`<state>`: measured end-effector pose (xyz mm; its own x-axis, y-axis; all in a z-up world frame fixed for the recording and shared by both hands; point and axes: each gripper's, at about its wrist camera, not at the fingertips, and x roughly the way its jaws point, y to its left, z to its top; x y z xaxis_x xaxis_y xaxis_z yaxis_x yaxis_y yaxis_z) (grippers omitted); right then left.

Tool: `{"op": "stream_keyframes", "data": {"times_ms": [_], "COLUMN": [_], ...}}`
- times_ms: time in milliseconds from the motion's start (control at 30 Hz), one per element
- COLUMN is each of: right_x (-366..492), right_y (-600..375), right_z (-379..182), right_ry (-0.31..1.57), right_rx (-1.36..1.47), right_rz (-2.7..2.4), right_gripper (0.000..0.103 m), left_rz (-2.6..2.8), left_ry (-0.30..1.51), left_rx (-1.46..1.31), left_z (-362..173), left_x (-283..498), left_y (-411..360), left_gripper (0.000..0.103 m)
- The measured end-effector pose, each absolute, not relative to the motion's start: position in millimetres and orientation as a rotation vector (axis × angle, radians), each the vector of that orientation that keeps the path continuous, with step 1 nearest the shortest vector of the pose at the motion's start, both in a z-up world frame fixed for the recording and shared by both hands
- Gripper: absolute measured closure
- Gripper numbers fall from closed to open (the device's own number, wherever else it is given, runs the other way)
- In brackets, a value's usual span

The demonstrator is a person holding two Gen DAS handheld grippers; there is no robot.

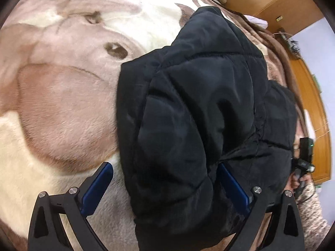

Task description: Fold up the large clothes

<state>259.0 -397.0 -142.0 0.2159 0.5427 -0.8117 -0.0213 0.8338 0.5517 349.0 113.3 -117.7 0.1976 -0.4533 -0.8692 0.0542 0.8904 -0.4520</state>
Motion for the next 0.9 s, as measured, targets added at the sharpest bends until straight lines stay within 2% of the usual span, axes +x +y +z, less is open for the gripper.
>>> {"op": "stream_keyframes", "data": {"times_ms": [267,667,733,900], "right_x": [263,263,263,261], "right_y": [-397,-406,-408,-412], "right_z": [-138,-143,-143,-144], "right_ry": [1.301,1.297,1.293,1.283], "right_rx": [0.481,0.492,0.494,0.498], "right_rz": [0.406,0.418,0.419,0.412], "right_gripper": [0.025,0.024,0.024,0.025], "left_rz": [-0.485,-0.507,-0.499,-0.483], "left_ry": [1.423,1.476,1.476,1.456], "left_rx": [-0.468,-0.436,-0.427,-0.437], "left_z": [-149,-160,-159,-148], "left_x": [372,385,385,380], "left_y": [114,88,85,79], "left_gripper": [0.0,0.0,0.004,0.029]}}
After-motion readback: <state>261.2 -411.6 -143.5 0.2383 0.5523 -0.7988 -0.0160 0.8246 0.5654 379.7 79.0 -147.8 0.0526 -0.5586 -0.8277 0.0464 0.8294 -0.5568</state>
